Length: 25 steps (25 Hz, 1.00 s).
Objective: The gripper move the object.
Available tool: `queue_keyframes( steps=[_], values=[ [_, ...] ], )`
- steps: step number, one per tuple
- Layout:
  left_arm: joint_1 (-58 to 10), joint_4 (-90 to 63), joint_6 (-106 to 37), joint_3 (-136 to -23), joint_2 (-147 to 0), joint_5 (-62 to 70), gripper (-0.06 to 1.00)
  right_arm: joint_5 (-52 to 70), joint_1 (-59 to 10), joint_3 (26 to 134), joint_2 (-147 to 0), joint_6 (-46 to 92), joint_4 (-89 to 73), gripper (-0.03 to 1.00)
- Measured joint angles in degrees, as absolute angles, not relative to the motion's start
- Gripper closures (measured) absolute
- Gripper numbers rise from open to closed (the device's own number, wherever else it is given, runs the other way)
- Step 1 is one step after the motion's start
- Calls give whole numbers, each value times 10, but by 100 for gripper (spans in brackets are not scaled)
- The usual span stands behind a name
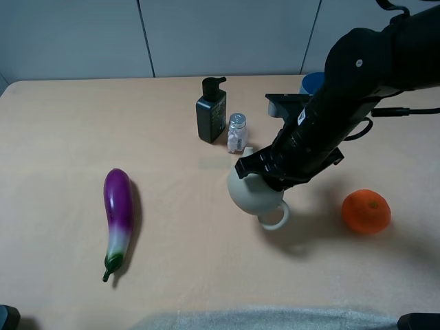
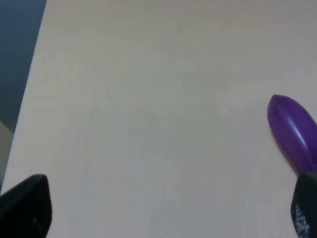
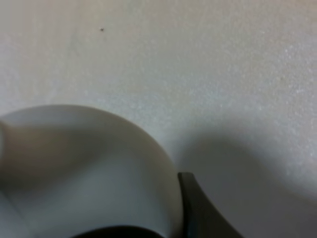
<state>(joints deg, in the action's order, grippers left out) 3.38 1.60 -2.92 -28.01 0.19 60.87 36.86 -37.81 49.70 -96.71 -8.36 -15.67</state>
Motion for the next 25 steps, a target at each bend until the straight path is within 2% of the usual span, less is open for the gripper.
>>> queue_keyframes(
  steps=[16, 25],
  values=[
    [34, 16, -29, -280, 2, 609, -2, 480, -378, 598, -966, -185, -65, 98],
    [34, 16, -29, -280, 2, 609, -2, 513, -332, 599, -964, -192, -60, 98]
  ],
)
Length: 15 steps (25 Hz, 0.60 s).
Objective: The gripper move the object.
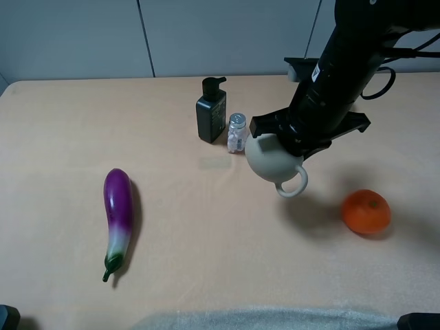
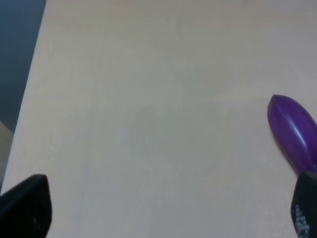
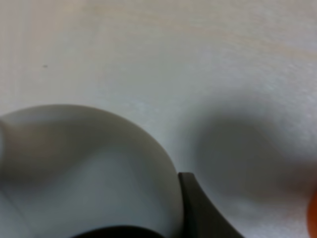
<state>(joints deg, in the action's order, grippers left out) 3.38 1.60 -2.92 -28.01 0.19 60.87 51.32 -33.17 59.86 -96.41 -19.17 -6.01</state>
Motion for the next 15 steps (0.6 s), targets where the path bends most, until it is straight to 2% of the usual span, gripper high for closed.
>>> queue_keyframes(
  steps=[15],
  values=[
    [34, 16, -29, -280, 2, 609, -2, 522, -227, 599, -964, -162, -55, 98]
  ],
)
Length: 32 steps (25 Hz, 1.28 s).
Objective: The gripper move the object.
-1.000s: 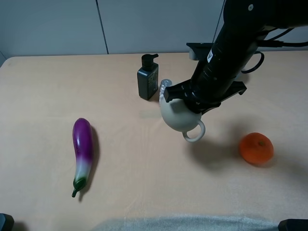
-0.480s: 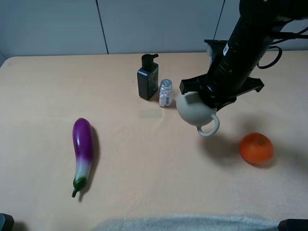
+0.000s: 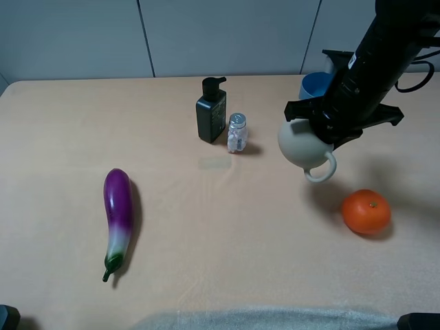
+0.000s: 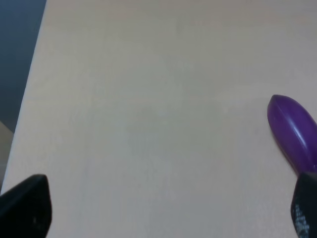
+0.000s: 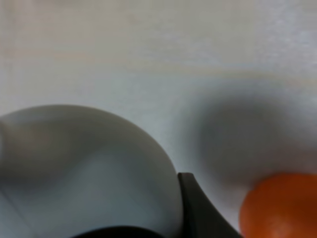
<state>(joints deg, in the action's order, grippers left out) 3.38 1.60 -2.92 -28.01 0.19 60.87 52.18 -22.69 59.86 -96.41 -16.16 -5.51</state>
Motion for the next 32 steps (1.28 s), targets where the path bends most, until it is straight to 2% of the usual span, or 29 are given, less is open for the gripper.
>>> queue_keyframes(
  steps=[32],
  values=[
    [34, 16, -29, -280, 2, 609, -2, 498, -10, 599, -964, -115, -44, 98]
  ],
)
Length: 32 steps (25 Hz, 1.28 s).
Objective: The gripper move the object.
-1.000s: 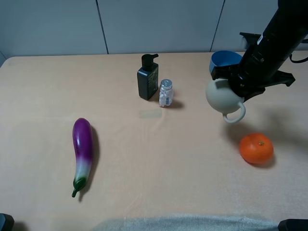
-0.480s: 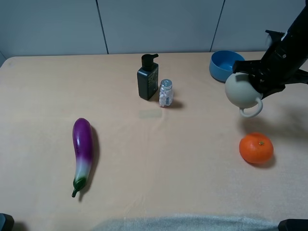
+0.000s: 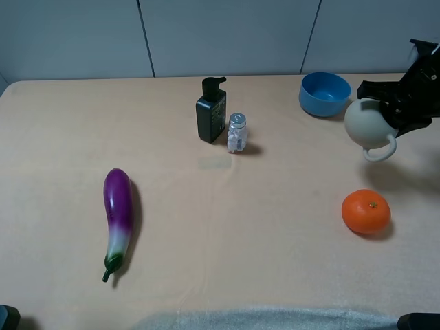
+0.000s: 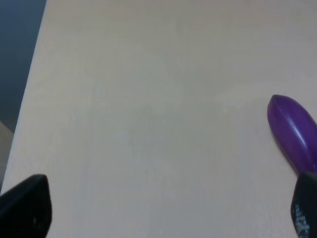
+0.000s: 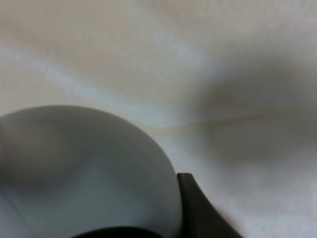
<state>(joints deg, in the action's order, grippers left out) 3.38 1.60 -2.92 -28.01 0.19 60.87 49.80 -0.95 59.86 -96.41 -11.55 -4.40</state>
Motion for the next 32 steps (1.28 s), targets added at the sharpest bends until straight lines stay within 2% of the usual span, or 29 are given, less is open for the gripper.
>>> queue_keyframes(
  steps=[5, 10, 18, 32],
  values=[
    [34, 16, -29, -280, 2, 609, -2, 482, 18, 605, -972, -102, -43, 98],
    [34, 16, -29, -280, 2, 609, -2, 492, 33, 657, -1011, -87, -36, 98],
    [34, 16, -29, -280, 2, 609, -2, 511, 35, 743, -1078, -87, 0, 98],
    [34, 16, -29, -280, 2, 609, -2, 498, 35, 798, -1166, -95, 69, 98]
  ],
)
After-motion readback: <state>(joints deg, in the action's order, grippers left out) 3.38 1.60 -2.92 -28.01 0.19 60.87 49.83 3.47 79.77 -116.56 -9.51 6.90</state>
